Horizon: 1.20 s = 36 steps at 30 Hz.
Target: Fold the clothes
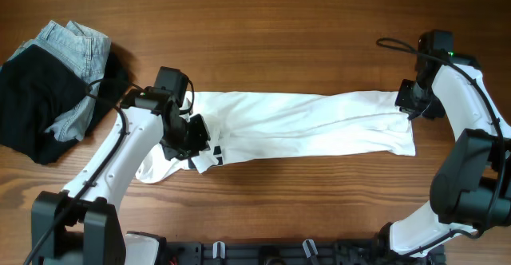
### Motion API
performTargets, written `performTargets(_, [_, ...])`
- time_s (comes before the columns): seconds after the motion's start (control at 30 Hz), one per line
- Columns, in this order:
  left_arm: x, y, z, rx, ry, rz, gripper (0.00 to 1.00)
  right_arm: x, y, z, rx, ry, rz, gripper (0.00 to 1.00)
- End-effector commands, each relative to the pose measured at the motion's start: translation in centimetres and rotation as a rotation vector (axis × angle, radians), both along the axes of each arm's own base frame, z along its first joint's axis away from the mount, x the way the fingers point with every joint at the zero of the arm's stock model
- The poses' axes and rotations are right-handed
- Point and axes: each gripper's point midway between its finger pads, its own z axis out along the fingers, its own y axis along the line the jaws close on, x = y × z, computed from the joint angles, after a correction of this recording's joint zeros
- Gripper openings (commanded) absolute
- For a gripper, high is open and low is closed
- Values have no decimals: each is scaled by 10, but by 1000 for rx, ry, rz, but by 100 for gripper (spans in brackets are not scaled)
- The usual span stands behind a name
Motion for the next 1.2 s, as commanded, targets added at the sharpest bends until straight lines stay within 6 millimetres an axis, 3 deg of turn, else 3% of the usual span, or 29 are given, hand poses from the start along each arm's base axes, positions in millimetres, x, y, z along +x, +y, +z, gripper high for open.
performTargets(0.0, [-1, 7, -4, 108, -13, 15, 32, 0, 2, 0, 19, -7, -4, 31])
performTargets(0.27, [-13, 0, -33, 176, 14, 72, 40, 0, 2, 0, 19, -7, -4, 31])
performTargets(0.3, [-10, -1, -36, 175, 10, 71, 35, 0, 2, 0, 19, -7, -4, 31])
performTargets(0.37, [-3, -4, -44, 171, 2, 72, 4, -1, 2, 0, 20, -4, -4, 31])
performTargets(0.4, [-1, -6, -46, 164, 1, 72, 4, -1, 2, 0, 20, -3, -4, 31])
performTargets(0.47, [8, -34, -32, -14, -12, 52, 4, -1, 2, 0, 20, -3, -4, 31])
performTargets(0.5, [26, -55, -8, -161, -59, 33, 4, 0, 2, 0, 19, -7, -4, 31])
performTargets(0.53, [40, -57, 6, -194, -105, 42, 4, 1, 2, 0, 18, -12, -5, 31])
performTargets(0.63, [86, -42, 29, -177, -283, 98, 4, 4, 2, 0, 19, -24, -4, 31])
performTargets(0.7, [93, -22, 15, -57, -297, 129, 8, 4, 2, 0, 19, -24, -3, 31])
performTargets(0.77, [83, -21, 0, -19, -236, 113, 44, 3, 2, 0, 20, -19, -3, 36])
performTargets(0.8, [76, -21, -9, -5, -195, 100, 49, 1, 1, 0, 21, -14, -7, 50])
performTargets(0.93, [84, 7, 3, 11, -237, 135, 46, -8, -2, -4, 115, -3, -28, 52])
performTargets(1.03, [87, 46, 10, 65, -255, 213, 46, -10, 15, -15, 339, -32, 64, 61])
performTargets(1.17, [86, 68, 16, 74, -255, 274, 46, -14, 15, -31, 354, -53, 54, 73])
